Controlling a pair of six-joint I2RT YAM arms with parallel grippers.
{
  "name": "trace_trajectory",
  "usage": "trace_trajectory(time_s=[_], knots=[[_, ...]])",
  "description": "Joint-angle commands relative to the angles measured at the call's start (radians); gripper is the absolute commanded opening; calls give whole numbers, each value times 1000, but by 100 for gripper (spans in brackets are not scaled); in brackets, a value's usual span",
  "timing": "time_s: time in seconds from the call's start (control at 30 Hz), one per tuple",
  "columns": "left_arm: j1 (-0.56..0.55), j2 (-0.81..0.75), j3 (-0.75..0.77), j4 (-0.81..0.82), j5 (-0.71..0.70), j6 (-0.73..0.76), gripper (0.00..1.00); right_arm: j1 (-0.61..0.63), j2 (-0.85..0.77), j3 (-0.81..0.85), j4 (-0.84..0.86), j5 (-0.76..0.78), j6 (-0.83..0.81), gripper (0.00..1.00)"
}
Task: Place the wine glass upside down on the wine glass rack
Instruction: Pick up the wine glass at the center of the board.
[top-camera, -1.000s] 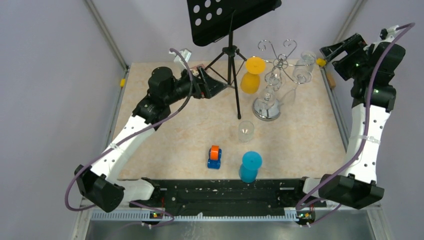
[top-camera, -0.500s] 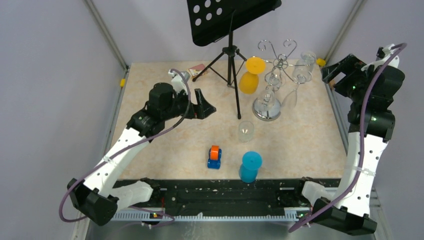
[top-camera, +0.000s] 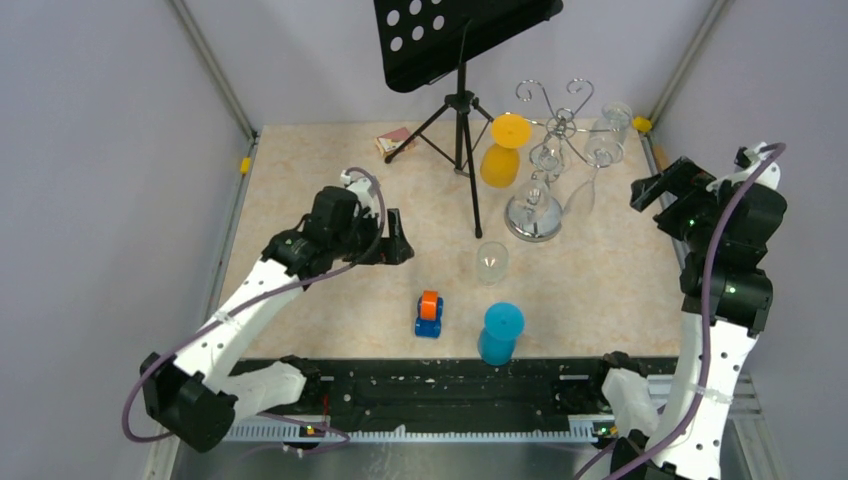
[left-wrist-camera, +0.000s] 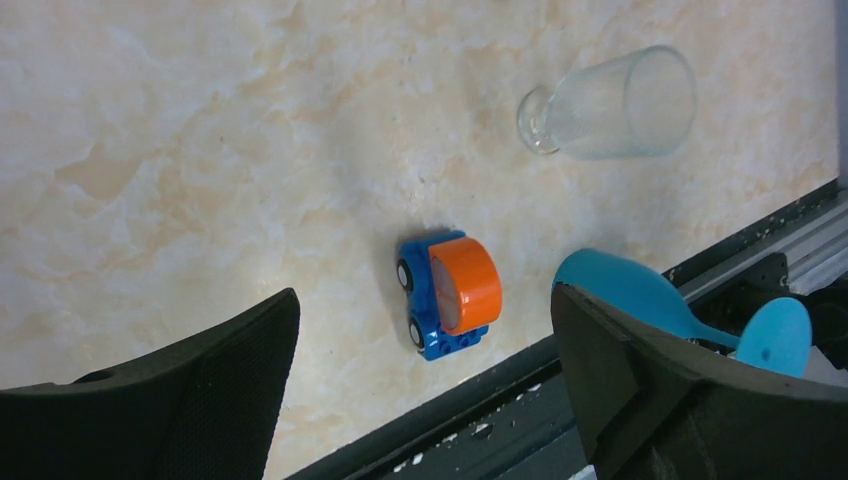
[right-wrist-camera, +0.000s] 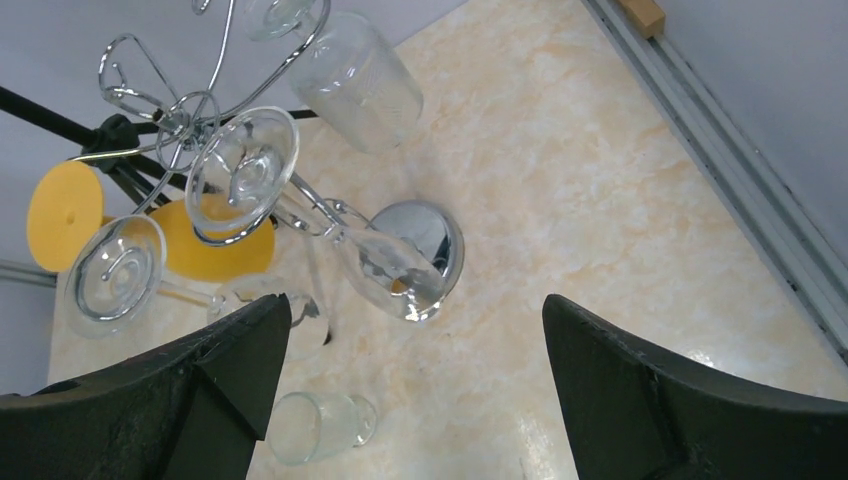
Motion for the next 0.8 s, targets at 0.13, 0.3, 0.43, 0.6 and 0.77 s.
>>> trace_trajectory(time_s=[0.13,0.3,0.43,0.6,0.77], knots=[[10,200,46,-46,137,-137,97,8,-80,-88,-26,-100,94,96],[10,371,107,-5,344,-296,93,8,-98,-119,-75,-144,117,96],[10,498,122,89,477,-425,84,8,-107,-163,-71,-189,154,95],[-3,567,155,211,527,-539,81,9,-108,-187,-56,-206,196,94],[-23,638,261,216,538,-554,79,8,-87,-170,-60,-206,176,94]])
